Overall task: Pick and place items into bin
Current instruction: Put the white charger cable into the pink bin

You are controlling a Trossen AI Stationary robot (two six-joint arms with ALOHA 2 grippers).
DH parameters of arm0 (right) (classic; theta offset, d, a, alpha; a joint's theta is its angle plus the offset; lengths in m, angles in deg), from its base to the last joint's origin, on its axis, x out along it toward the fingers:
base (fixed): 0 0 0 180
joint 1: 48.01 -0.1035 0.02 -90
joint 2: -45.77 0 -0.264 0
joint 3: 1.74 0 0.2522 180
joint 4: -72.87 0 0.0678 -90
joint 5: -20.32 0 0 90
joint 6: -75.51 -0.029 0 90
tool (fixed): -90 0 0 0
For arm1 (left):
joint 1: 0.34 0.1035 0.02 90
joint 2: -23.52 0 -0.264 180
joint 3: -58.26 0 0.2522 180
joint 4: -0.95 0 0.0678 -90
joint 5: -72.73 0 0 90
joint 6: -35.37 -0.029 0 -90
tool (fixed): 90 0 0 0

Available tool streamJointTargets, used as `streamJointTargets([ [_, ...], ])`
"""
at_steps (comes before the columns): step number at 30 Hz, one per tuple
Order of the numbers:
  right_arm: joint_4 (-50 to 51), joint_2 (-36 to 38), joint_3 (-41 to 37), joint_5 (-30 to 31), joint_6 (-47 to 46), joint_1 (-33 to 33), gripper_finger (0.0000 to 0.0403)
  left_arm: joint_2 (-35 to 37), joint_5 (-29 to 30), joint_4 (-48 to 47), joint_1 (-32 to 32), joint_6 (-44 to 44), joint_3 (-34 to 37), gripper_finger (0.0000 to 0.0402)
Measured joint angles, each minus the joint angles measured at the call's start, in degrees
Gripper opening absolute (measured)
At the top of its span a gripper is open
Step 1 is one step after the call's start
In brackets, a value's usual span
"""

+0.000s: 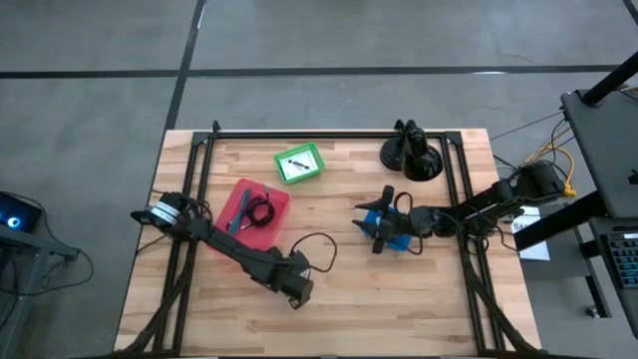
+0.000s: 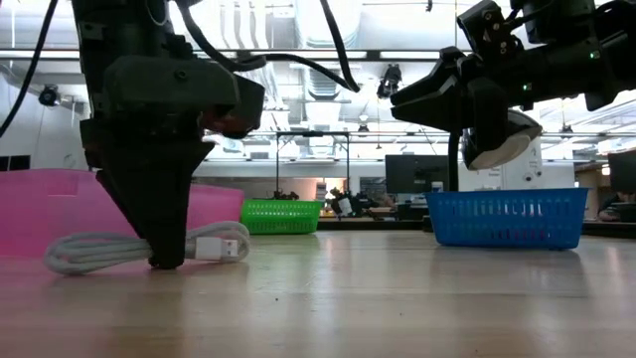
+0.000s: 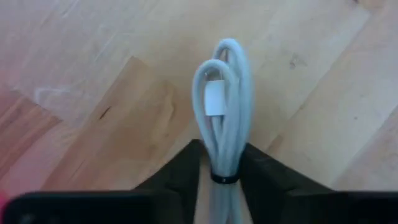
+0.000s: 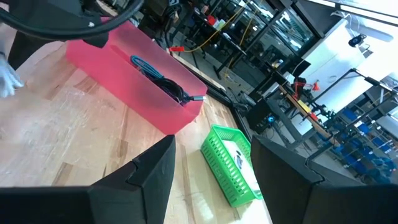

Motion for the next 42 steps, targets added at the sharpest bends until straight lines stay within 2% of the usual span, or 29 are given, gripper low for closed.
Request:
streamJointTargets([
  [4, 0.0, 0.0, 0.0, 0.0, 0.0, 0.0, 0.0196, 0.0, -2.7, 0.3, 0.4, 0.0, 0.0, 0.0025],
  [10, 0.0, 0.0, 0.0, 0.0, 0.0, 0.0, 0.0196, 0.4, -5.5, 0.9, 0.7, -4.0, 0.0, 0.0022],
  [14, 0.0, 0.0, 0.0, 0.0, 0.0, 0.0, 0.0196, 0.8, -7.0, 0.9, 0.8, -12.6, -1.2, 0.0022],
  [18, 0.0, 0.0, 0.0, 0.0, 0.0, 0.0, 0.0196, 2.7, -3.6, 1.1, 1.4, -19.4, -2.9, 0.0022],
  [27, 0.5, 0.0, 0.0, 0.0, 0.0, 0.0, 0.0196, 7.0, 10.7, 1.0, 3.5, -31.0, -7.0, 0.0022],
  [32, 0.7, 0.0, 0.0, 0.0, 0.0, 0.0, 0.0196, 10.7, 17.8, -3.7, 5.5, -30.3, -7.0, 0.0022],
  [37, 1.1, 0.0, 0.0, 0.0, 0.1, 0.0, 0.0196, 13.2, 21.3, -14.8, 7.7, -21.0, -7.0, 0.0022],
  [42, 1.1, 0.0, 0.0, 0.0, 0.1, 0.0, 0.0196, 14.5, 21.8, -23.9, 9.2, -12.2, -6.9, 0.0022],
])
